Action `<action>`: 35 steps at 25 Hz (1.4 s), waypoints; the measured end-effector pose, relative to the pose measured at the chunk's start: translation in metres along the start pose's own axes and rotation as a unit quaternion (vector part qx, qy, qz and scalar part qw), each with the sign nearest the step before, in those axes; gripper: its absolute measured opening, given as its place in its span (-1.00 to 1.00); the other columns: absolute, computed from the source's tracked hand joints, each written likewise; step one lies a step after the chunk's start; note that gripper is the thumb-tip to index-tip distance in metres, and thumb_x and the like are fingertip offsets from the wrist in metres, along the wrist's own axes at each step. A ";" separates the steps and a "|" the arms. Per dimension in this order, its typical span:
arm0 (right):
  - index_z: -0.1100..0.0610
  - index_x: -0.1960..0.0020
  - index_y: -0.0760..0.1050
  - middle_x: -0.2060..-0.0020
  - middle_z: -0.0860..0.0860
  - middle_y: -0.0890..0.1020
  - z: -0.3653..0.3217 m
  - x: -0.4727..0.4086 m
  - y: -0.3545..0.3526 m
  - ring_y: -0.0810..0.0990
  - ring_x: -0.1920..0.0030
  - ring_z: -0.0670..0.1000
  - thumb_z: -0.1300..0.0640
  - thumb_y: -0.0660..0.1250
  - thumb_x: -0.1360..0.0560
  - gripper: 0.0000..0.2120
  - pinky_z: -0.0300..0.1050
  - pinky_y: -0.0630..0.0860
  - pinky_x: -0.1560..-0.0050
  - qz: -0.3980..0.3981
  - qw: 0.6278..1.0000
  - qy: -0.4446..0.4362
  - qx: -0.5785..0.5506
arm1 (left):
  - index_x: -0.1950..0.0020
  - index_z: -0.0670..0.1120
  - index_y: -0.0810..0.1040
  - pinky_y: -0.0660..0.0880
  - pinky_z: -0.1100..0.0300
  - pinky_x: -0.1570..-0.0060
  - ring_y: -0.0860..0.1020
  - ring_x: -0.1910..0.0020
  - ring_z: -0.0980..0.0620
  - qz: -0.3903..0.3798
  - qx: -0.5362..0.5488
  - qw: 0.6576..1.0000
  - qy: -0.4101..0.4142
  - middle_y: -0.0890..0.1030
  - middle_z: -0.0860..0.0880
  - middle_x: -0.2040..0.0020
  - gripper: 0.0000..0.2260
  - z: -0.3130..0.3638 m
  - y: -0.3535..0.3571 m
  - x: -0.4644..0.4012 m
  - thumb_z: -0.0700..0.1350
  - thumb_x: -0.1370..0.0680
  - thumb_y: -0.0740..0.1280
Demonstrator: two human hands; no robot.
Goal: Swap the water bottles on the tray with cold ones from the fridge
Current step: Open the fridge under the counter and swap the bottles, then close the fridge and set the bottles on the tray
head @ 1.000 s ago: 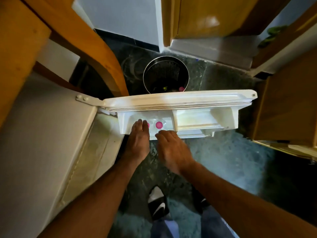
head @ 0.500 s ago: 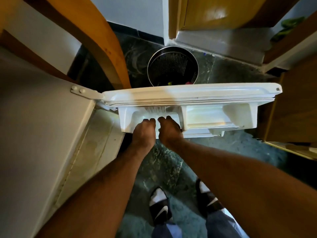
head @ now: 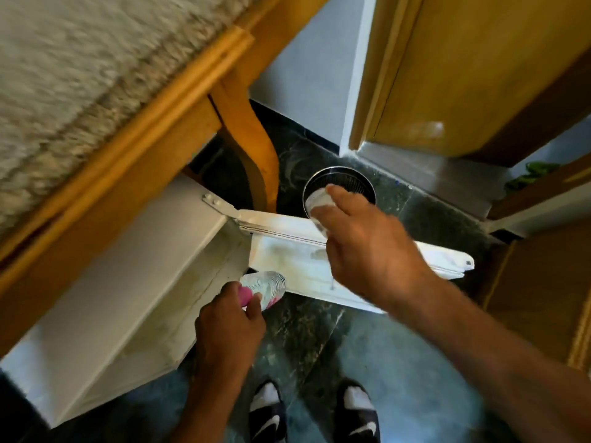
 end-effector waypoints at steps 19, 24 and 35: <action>0.08 -0.51 0.21 -0.22 0.23 0.53 0.010 -0.016 0.146 0.58 -0.11 0.19 0.08 0.18 -0.59 -0.51 -0.03 0.50 -0.13 -0.532 0.793 -0.167 0.246 | 0.10 -0.13 0.53 0.53 0.09 0.07 0.60 0.19 -0.10 0.069 0.063 0.984 -0.149 0.66 -0.15 0.13 -0.83 -0.075 -0.099 0.077 -0.03 -0.50 0.38; 0.11 -0.56 -0.09 -0.31 0.23 0.46 -0.056 0.016 0.190 0.54 -0.21 0.18 0.14 0.22 -0.59 -0.33 0.02 0.48 -0.21 -0.490 0.843 -0.153 0.160 | 0.08 -0.18 0.53 0.49 0.09 0.18 0.55 0.27 -0.07 0.111 0.032 0.981 -0.153 0.63 -0.16 0.20 -0.81 -0.100 -0.137 0.083 -0.05 -0.51 0.35; 0.37 -0.52 -0.07 -0.36 0.31 0.41 -0.182 -0.026 0.255 0.46 -0.29 0.28 0.09 0.14 -0.61 -0.36 0.19 0.41 -0.30 -0.371 0.911 -0.141 0.111 | 0.02 -0.17 0.55 0.54 0.01 0.13 0.63 0.09 -0.19 0.160 -0.048 0.975 -0.145 0.66 -0.19 0.11 -0.82 -0.134 -0.183 0.085 -0.09 -0.48 0.38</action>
Point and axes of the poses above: each hand's wrist, its own x-axis away from the middle knuckle, its own y-axis out of the palm, z = x × y, the point moved 3 cm from there along -x, towards the middle knuckle
